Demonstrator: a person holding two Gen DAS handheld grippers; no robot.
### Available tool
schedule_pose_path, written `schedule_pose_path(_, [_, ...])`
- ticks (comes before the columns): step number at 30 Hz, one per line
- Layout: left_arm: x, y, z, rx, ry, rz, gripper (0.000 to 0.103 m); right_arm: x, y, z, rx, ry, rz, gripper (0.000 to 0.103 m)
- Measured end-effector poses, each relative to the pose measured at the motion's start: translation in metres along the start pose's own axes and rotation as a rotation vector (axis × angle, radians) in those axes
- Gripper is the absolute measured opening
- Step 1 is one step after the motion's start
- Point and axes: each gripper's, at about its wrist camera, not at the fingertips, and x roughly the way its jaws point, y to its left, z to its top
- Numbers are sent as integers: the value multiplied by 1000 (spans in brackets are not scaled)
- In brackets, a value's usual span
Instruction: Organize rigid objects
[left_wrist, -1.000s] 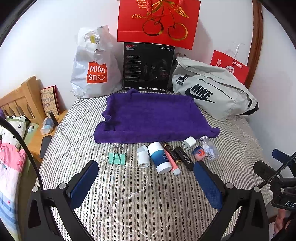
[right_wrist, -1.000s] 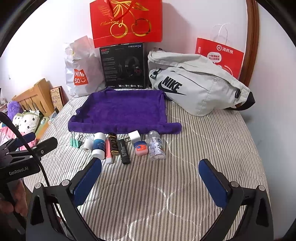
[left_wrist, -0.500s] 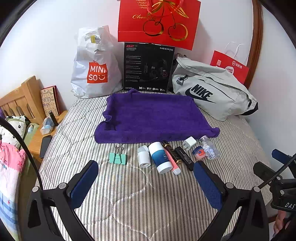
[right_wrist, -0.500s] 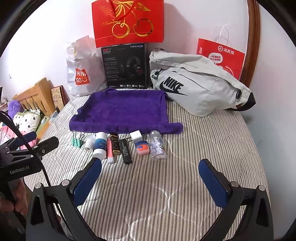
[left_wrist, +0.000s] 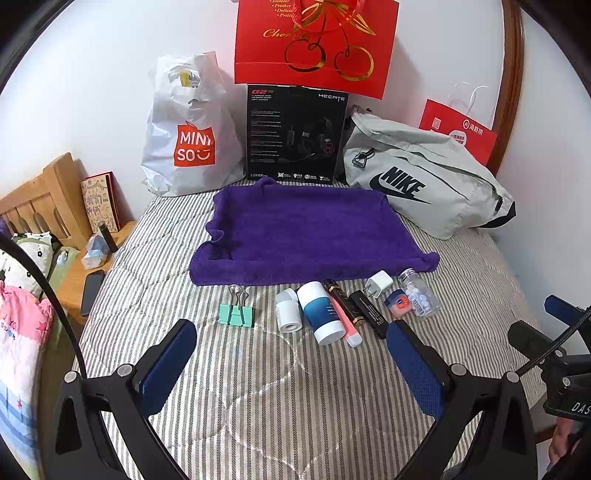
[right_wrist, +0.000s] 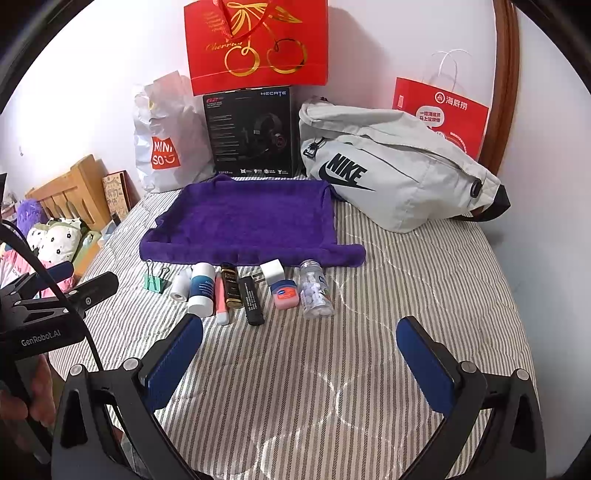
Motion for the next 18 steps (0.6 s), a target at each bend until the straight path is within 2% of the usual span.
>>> schedule_pose_path(18, [0,3,-3,1,0,-2,103,-1,0,0,-4,4,0,103])
